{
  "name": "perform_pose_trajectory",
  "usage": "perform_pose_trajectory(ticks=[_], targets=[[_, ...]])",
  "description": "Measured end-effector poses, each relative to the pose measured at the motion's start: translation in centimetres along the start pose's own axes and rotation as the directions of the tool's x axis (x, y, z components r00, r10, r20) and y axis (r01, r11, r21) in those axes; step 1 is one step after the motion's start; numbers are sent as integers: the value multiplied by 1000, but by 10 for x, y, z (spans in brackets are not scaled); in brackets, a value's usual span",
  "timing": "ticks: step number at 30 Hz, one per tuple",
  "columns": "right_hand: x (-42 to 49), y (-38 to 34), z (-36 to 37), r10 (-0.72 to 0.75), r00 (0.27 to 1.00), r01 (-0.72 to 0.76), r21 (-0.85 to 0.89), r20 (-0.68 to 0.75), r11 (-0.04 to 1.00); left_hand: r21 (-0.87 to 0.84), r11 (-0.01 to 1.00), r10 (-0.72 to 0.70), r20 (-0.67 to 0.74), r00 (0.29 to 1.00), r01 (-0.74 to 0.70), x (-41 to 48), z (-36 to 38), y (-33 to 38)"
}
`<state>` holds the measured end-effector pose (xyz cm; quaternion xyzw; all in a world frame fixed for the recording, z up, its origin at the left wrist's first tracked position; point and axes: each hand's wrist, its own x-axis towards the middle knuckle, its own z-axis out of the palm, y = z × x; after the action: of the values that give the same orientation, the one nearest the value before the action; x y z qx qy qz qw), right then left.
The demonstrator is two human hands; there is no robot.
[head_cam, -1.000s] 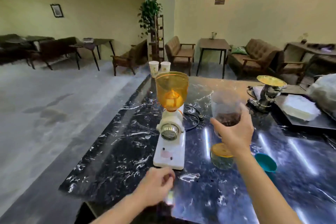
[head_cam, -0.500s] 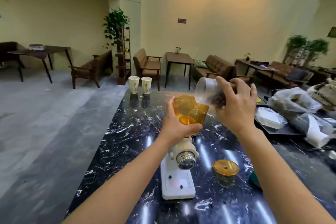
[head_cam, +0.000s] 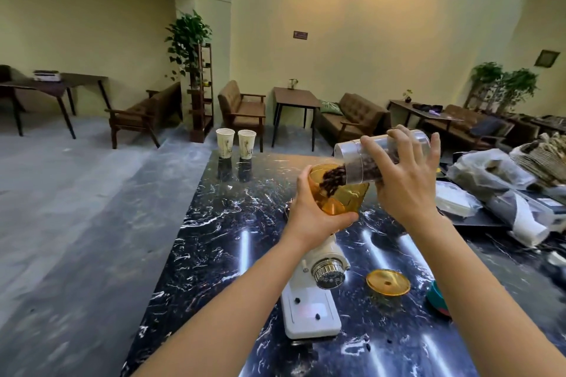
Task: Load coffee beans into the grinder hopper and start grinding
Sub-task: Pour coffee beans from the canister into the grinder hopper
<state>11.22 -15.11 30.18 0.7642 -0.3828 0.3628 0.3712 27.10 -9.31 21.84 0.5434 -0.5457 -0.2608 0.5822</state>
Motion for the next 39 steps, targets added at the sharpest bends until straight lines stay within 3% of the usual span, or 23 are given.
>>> perform_pose_trajectory(ticks=[13, 20, 24, 28, 32, 35, 39], targets=[[-4, 2, 2, 29, 999, -29, -1, 21, 1000, -3, 1000, -27, 11, 1000, 27, -5, -1, 7], [-12, 0, -1, 237, 964, -259, 209, 124, 943, 18, 1000, 4, -6, 1000, -4, -3, 1, 2], [-20, 4, 1, 354, 914, -406, 408, 200, 818, 16, 1000, 25, -12, 1000, -25, 0, 1, -4], [-54, 14, 9, 490, 810, -571, 625, 322, 532, -1, 998, 61, -14, 998, -61, 1, 2, -9], [-143, 40, 29, 630, 589, -779, 564, 506, 275, 24, 996, 87, -55, 995, -86, 4, 7, -15], [-222, 65, 38, 694, 429, -889, 405, 578, 212, 43, 993, 115, -114, 987, -111, 3, 10, -20], [-299, 96, 44, 782, 263, -957, 253, 566, 139, 94, 984, 165, -197, 966, -149, 3, 18, -22]])
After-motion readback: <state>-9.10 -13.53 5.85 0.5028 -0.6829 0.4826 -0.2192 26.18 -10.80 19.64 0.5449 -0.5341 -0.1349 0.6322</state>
